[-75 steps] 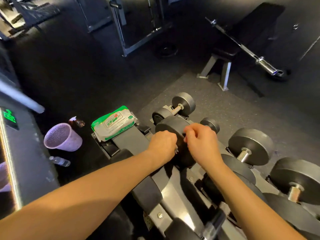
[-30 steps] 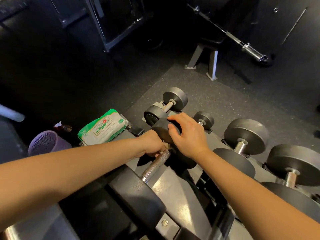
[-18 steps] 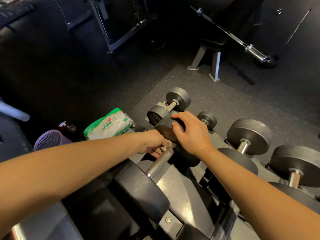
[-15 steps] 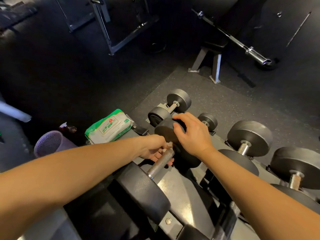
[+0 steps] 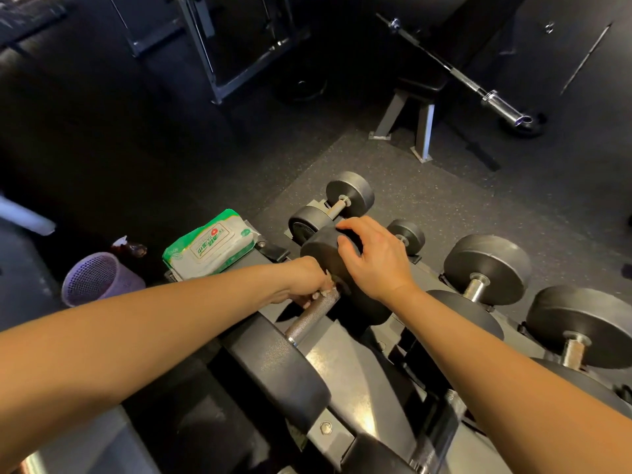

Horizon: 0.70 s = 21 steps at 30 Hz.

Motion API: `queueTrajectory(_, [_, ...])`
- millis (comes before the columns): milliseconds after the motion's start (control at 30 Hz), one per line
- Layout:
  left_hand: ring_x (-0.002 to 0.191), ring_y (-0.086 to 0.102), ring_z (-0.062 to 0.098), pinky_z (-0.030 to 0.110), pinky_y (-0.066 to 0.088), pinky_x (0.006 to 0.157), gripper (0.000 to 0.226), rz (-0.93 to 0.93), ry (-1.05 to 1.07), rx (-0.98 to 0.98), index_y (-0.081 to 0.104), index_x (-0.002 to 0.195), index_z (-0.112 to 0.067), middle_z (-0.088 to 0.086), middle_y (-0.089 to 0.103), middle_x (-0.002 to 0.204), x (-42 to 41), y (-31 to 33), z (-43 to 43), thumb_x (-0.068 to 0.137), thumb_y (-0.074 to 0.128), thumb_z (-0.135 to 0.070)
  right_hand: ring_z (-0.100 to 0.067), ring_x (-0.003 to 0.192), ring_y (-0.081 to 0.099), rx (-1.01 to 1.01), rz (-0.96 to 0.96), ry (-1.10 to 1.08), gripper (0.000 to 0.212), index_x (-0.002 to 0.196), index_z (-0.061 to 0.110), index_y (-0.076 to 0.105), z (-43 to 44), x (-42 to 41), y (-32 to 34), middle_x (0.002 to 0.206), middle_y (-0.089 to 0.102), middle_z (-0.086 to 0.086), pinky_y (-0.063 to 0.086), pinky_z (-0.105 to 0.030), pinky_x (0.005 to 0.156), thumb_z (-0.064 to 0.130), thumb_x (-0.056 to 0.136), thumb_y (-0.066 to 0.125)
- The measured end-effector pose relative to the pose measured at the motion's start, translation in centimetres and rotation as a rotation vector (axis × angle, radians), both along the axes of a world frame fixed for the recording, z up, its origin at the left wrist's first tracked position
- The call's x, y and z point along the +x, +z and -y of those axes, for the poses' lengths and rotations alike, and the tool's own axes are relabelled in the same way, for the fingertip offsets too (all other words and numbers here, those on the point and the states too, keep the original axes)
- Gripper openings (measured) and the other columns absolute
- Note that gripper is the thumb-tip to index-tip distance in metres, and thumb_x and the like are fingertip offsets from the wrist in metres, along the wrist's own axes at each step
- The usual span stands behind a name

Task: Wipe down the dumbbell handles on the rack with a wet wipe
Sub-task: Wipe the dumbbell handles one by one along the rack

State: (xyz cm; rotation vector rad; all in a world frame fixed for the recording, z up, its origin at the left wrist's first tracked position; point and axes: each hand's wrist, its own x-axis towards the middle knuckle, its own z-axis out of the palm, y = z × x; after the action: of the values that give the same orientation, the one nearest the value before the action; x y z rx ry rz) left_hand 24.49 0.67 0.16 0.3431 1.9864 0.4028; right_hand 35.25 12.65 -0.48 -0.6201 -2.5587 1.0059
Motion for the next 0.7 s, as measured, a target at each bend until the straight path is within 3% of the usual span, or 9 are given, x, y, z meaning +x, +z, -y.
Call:
queueTrajectory(167, [0.076,0.064,0.024,0.044,0.058,0.089,0.013,0.191,-0.1,-0.138,0.062,0.105,0.0,0.018,0.066,0.093,-1.2,1.0,3.3,0.101,0.05,-0.002,-0.012,0.101,0.062,-0.006,-0.01,0.003,0.029,0.124,0.029,0.062,0.0,-0.1,-0.2,0.114,0.065,0.01,0.054,-0.042,0.084,0.04,0.099,0.05])
queueTrajectory(233, [0.07,0.065,0.022,0.036,0.06,0.075,0.017,0.195,-0.164,-0.18,0.063,0.098,0.0,0.018,0.066,0.087,-1.4,1.4,3.3,0.102,0.047,0.001,-0.013,0.101,0.062,-0.001,-0.009,0.001,0.029,0.123,0.03,0.062,0.0,-0.1,-0.2,0.115,0.065,0.01,0.053,-0.042,0.083,0.04,0.099,0.051])
queueTrajectory(300, [0.058,0.055,0.022,0.029,0.051,0.058,0.024,0.086,-0.112,-0.092,0.054,0.074,-0.003,0.018,0.055,0.074,-0.9,1.6,1.8,0.093,0.043,0.007,-0.014,0.101,0.063,0.007,-0.01,-0.002,0.029,0.123,0.03,0.063,-0.1,-0.1,-0.3,0.114,0.065,0.01,0.053,-0.042,0.083,0.04,0.099,0.05])
queueTrajectory(333, [0.058,0.053,0.024,0.03,0.049,0.059,0.025,0.008,-0.058,-0.037,0.052,0.07,-0.004,0.019,0.052,0.073,-0.4,1.4,1.0,0.091,0.044,0.006,-0.014,0.101,0.063,0.007,-0.011,-0.004,0.029,0.123,0.03,0.063,-0.1,-0.1,-0.3,0.114,0.065,0.009,0.053,-0.042,0.082,0.04,0.098,0.05])
queueTrajectory(467, [0.095,0.064,0.034,0.036,0.047,0.076,0.021,-0.271,-0.165,0.03,0.066,0.101,0.002,0.021,0.066,0.098,0.9,0.6,0.4,0.1,0.059,-0.017,-0.013,0.1,0.063,0.009,-0.021,-0.005,0.029,0.122,0.028,0.064,-0.1,-0.1,-0.4,0.113,0.065,0.009,0.051,-0.038,0.081,0.038,0.098,0.052])
queueTrajectory(567, [0.102,0.065,0.027,0.034,0.05,0.084,0.02,-0.328,-0.316,0.006,0.07,0.107,-0.004,0.011,0.07,0.104,0.7,1.7,1.6,0.095,0.069,-0.021,-0.012,0.102,0.062,0.004,-0.021,-0.004,0.031,0.125,0.027,0.064,-0.1,-0.2,-0.5,0.115,0.065,0.009,0.051,-0.036,0.082,0.038,0.099,0.051])
queueTrajectory(700, [0.1,0.069,0.027,0.037,0.057,0.089,0.023,-0.383,-0.514,-0.141,0.076,0.106,-0.008,0.01,0.075,0.104,0.4,3.4,3.8,0.091,0.074,-0.025,-0.01,0.105,0.062,-0.001,-0.023,-0.002,0.032,0.126,0.026,0.063,-0.2,-0.2,-0.5,0.117,0.065,0.009,0.051,-0.033,0.086,0.039,0.1,0.051])
